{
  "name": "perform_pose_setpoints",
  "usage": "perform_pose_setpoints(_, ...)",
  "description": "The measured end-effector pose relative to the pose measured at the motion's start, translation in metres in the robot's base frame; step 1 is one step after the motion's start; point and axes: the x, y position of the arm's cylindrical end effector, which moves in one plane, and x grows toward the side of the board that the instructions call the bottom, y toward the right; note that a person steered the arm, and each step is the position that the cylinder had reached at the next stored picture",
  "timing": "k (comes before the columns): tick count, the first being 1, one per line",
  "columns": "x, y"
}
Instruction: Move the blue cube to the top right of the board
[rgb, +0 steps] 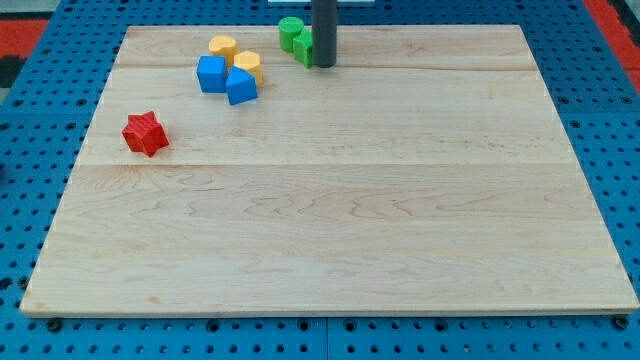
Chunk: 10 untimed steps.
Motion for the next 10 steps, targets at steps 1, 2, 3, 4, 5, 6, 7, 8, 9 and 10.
perform_pose_setpoints(1,0.001,0.010)
perform_pose_setpoints(2,0.001,0.016)
perform_pose_setpoints(3,0.005,0.019)
perform_pose_setpoints(4,0.045,0.032)
perform_pose_setpoints(5,0.079,0.041)
perform_pose_setpoints(6,0.114,0.019)
perform_pose_setpoints(7,0.122,-0.058)
perform_pose_setpoints(8,0.122,-0.078)
perform_pose_setpoints(9,0.116,-0.090)
perform_pose_setpoints(10,0.092,-0.135)
